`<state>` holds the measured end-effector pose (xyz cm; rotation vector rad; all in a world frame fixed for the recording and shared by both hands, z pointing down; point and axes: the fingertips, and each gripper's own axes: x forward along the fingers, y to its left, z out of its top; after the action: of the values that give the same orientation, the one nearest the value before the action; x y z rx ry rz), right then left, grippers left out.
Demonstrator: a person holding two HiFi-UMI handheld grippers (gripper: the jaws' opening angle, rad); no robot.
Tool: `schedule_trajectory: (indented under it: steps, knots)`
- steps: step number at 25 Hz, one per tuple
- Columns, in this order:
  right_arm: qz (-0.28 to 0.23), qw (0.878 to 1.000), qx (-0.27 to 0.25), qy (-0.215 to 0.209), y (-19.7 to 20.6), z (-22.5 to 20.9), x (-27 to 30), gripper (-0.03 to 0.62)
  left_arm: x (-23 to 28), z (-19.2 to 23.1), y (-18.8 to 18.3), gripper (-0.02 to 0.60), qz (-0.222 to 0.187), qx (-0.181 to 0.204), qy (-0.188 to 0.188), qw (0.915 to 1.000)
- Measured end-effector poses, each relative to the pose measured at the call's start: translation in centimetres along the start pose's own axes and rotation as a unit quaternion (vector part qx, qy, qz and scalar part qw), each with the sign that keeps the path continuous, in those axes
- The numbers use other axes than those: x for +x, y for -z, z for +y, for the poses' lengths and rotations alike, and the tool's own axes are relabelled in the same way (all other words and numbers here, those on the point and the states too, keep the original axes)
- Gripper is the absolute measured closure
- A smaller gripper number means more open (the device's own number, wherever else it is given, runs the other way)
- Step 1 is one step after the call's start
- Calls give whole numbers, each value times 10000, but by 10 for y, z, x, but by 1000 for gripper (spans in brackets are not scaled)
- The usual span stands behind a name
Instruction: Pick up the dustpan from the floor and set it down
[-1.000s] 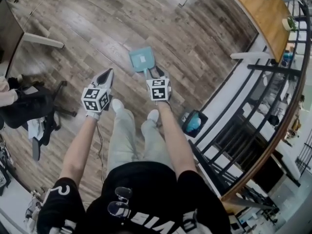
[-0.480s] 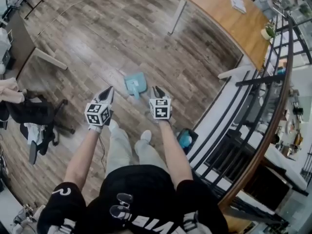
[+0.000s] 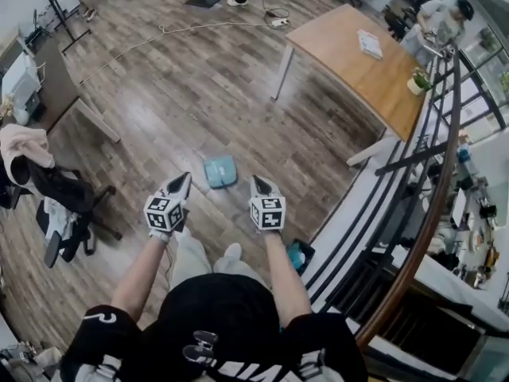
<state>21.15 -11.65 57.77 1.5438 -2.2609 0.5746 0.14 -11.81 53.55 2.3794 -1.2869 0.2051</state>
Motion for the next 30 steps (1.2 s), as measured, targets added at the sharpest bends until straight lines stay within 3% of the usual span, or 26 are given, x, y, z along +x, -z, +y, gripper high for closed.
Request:
schedule_trajectory:
  steps: [11,30]
  knots:
    - [-393,9973,-191,-588,-25,46,-62,599,-64,-41,-11,583,-322,-372,311,9983]
    - [-706,9942,-219,-780,-51,72,-84,599,-104,-26,-32,583,-512,-375,93,9979]
